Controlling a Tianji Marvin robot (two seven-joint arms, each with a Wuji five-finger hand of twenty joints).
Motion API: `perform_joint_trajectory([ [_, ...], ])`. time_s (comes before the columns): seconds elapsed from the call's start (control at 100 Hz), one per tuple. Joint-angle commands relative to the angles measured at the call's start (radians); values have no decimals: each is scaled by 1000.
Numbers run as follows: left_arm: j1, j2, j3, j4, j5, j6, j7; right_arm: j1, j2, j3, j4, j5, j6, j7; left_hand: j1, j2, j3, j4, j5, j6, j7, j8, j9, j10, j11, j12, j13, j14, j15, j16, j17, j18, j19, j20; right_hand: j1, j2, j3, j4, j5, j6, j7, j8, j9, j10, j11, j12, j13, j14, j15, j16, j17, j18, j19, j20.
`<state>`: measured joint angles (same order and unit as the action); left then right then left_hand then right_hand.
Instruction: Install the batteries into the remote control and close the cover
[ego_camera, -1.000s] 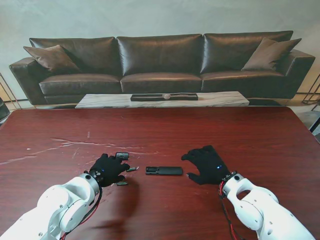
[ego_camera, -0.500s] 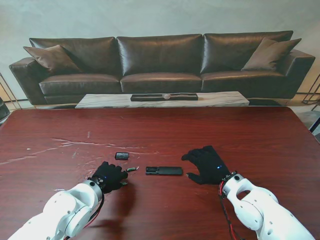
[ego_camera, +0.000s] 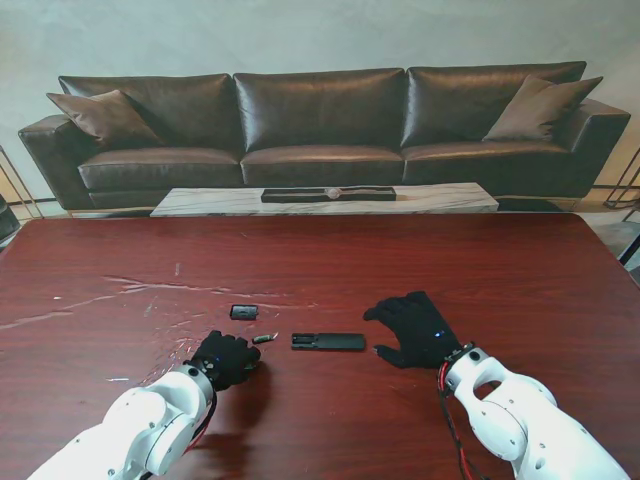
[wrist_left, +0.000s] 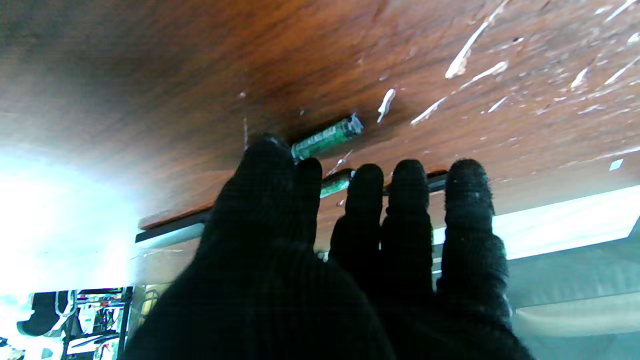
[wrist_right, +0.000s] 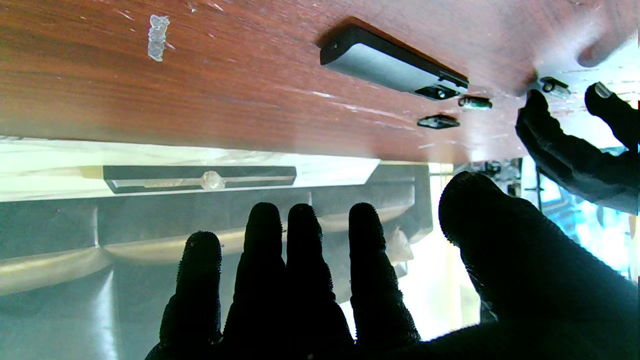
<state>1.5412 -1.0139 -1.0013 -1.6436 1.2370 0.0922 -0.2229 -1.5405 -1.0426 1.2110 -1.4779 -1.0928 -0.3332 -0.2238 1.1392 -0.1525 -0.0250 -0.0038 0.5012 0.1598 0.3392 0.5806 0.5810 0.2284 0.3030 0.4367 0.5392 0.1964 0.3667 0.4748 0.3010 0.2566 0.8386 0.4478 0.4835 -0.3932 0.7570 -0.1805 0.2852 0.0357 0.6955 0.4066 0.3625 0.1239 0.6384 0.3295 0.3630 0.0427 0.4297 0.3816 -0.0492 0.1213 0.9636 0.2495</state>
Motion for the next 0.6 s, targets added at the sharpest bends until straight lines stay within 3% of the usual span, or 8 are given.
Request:
perform_joint_trajectory([
  [0.0,-4,-2,4,8,1,5,-1,-7,-4,0,0,-3,-3,-5,70,-18,24,-14,14,12,17,-15,30,4,-4,-11,33,25,16,-5,3,40,14,-8,-5,19,-12,21,8,8,-9,6,2,14,-11,-6,10,12,-12,-3,-4,2,-16,-20],
  [0.15,-10,-2,17,18,-4,19,0,-7,-5,1,0,-1,-3,-7,81,-23,28,-12,10,8,19,-20,45,6,5,-12,46,31,24,-4,10,49,22,-10,-5,20,-13,21,8,7,-10,6,1,14,-12,-6,10,12,-12,-3,-4,2,-16,-20],
  [0.35,-17,0,32,24,9,37,-15,-7,-5,3,4,0,-4,-11,87,-38,33,-10,19,46,35,-21,51,5,50,17,67,18,62,16,40,47,49,-10,-5,20,-14,21,7,9,-12,7,1,14,-12,-6,10,11,-13,-3,-4,2,-16,-20],
  [0.59,-37,2,71,52,21,68,-16,-7,-6,5,7,4,-3,-15,91,-79,47,-13,-12,38,158,53,55,-2,128,84,95,7,121,70,76,55,107,4,-5,21,-15,22,7,8,-13,8,1,13,-12,-6,10,12,-12,-3,-4,2,-16,-20],
])
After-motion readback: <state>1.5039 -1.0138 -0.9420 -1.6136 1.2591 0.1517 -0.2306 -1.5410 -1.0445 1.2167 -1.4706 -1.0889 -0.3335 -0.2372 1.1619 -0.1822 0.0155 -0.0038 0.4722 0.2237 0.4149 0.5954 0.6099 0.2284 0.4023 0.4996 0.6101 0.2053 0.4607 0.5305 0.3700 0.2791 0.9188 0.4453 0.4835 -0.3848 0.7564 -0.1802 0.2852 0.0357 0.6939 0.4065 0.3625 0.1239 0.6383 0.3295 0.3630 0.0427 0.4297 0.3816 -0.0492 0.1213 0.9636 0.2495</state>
